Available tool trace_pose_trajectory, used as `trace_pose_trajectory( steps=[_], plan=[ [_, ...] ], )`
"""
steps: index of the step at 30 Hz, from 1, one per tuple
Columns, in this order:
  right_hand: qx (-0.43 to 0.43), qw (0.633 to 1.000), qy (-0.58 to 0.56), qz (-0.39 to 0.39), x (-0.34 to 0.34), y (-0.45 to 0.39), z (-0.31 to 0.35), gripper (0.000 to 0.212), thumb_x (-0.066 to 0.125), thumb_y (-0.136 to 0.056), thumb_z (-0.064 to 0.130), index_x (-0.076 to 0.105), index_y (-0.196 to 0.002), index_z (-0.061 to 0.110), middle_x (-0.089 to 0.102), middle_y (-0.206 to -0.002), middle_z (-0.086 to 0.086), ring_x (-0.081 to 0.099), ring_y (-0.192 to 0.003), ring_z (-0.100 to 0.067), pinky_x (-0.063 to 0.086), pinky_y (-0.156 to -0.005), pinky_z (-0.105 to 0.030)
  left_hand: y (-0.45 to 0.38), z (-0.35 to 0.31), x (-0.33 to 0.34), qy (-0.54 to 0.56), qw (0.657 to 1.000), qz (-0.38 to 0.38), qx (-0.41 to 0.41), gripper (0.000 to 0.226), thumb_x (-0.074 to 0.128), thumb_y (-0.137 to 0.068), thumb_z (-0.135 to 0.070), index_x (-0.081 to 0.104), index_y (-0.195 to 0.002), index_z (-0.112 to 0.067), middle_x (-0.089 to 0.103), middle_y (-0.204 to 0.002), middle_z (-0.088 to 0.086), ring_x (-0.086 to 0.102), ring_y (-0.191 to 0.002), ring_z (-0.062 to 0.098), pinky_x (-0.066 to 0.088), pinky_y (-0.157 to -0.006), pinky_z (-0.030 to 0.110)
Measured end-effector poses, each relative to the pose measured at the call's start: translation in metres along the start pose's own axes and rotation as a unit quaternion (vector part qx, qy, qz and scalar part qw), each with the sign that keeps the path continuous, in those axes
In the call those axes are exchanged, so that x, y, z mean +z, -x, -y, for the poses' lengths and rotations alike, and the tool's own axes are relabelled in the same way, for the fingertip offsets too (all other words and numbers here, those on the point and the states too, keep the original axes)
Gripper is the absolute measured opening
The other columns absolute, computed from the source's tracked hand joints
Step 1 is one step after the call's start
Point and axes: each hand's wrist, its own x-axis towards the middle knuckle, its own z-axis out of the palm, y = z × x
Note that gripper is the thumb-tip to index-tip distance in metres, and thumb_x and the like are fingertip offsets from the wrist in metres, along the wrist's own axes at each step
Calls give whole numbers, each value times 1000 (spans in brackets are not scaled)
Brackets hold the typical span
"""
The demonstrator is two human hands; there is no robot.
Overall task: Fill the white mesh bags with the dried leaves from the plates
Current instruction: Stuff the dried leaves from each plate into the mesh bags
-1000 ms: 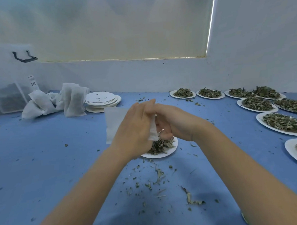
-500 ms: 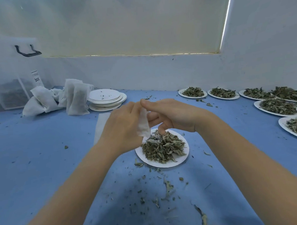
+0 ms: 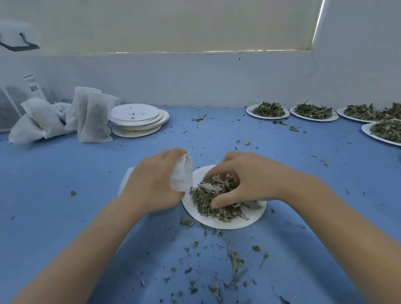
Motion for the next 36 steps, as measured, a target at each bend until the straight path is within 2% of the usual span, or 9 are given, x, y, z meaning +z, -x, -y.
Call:
trace_pose_trajectory(
  steps=[3,7,10,13,17,21,27,30,36],
  plan=[
    [-13,999,42,-9,5,-3,8,44,65,-77,55,57,-119,45,47,-101,15,43,-79,-1,36,-69,-24,3,2,5,4,1000,8,10,36,57,-73,-28,27,-89,-39,44,-83,-15,48,-79,14,26,-62,23],
    [-20,998,50,-17,5,-3,12,30,61,-86,44,64,-114,34,56,-95,9,48,-85,-8,44,-73,-29,7,0,6,25,999,20,17,46,65,-69,-27,49,-111,-27,57,-103,-9,53,-94,18,32,-73,24],
    [-13,998,45,-42,0,-1,8,28,60,-87,44,65,-113,33,55,-92,13,46,-85,-6,44,-78,-28,11,-3,7,36,999,5,17,56,66,-69,-25,50,-122,-22,59,-113,-5,55,-102,20,32,-78,23],
    [-19,994,14,-106,-8,1,5,25,61,-86,43,67,-108,32,59,-90,13,49,-89,-7,41,-79,-27,12,-6,7,40,999,-9,10,54,65,-72,-27,49,-123,-23,59,-115,-7,55,-103,19,27,-75,19],
    [-65,975,-12,-214,-10,0,10,26,64,-83,39,70,-105,26,58,-81,11,46,-85,-8,39,-77,-26,10,-10,7,69,997,-22,4,59,69,-68,-24,50,-124,-19,60,-117,-2,55,-104,23,33,-79,24],
    [-74,959,-40,-270,0,-2,17,25,68,-82,36,72,-103,24,58,-80,11,48,-84,-9,39,-76,-24,10,-14,7,117,992,-32,-34,59,70,-67,-26,48,-122,-22,56,-109,-7,54,-99,19,33,-73,22],
    [-83,948,-120,-282,14,-5,23,18,71,-81,30,73,-98,26,66,-84,9,50,-81,-8,36,-70,-14,11,-23,4,209,974,-72,-58,50,71,-67,-20,51,-113,-26,52,-87,-18,51,-84,10,35,-65,15],
    [-80,952,-100,-276,18,-6,24,20,71,-81,30,73,-100,24,67,-84,6,50,-82,-9,39,-75,-21,11,-25,4,215,971,-81,-62,49,72,-66,-18,53,-111,-24,54,-86,-18,48,-80,7,34,-64,2],
    [-93,952,-62,-285,21,-6,27,17,70,-82,27,74,-99,23,69,-84,-2,54,-86,-19,44,-76,-33,11,-26,0,200,973,-98,-66,48,72,-66,-15,57,-111,-20,55,-89,-17,48,-81,7,32,-66,1]
  ],
)
